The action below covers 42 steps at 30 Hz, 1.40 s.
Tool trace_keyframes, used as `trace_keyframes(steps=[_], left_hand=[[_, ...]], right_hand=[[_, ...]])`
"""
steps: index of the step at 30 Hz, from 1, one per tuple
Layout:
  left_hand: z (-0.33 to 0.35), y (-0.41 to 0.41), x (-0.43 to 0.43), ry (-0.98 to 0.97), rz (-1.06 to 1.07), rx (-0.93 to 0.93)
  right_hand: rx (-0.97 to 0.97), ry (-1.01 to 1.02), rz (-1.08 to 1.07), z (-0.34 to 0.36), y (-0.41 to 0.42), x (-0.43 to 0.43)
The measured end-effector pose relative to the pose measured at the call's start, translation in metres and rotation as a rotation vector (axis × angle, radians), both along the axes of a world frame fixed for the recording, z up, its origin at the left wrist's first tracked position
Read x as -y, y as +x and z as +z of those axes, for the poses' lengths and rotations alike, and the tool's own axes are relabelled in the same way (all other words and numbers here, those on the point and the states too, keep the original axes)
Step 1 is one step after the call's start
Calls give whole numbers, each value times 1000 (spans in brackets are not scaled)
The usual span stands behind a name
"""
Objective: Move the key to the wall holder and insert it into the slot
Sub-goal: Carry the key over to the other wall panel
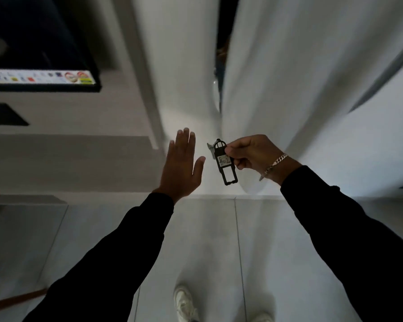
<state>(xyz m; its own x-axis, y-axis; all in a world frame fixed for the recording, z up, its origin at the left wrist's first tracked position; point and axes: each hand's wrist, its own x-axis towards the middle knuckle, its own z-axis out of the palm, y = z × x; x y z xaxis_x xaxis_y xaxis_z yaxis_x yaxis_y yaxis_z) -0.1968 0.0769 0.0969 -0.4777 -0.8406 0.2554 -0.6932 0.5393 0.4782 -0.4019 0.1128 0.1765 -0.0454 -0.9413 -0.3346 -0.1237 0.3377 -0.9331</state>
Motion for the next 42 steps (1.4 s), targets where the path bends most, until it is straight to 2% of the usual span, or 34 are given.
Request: trace_keyframes(steps=[10, 18, 30, 42], left_hand=[[109, -189, -60, -257, -131, -120], [138, -340, -86, -368, -278, -178], [176, -609, -58, -531, -492, -391], [223, -843, -54, -559, -588, -453]], right_hand=[[6, -207, -216, 78, -180, -116], [-59, -349, -297, 116, -318, -170], [-156, -457, -441, 153, -538, -183], [-194, -542, -588, 184, -758, -197]])
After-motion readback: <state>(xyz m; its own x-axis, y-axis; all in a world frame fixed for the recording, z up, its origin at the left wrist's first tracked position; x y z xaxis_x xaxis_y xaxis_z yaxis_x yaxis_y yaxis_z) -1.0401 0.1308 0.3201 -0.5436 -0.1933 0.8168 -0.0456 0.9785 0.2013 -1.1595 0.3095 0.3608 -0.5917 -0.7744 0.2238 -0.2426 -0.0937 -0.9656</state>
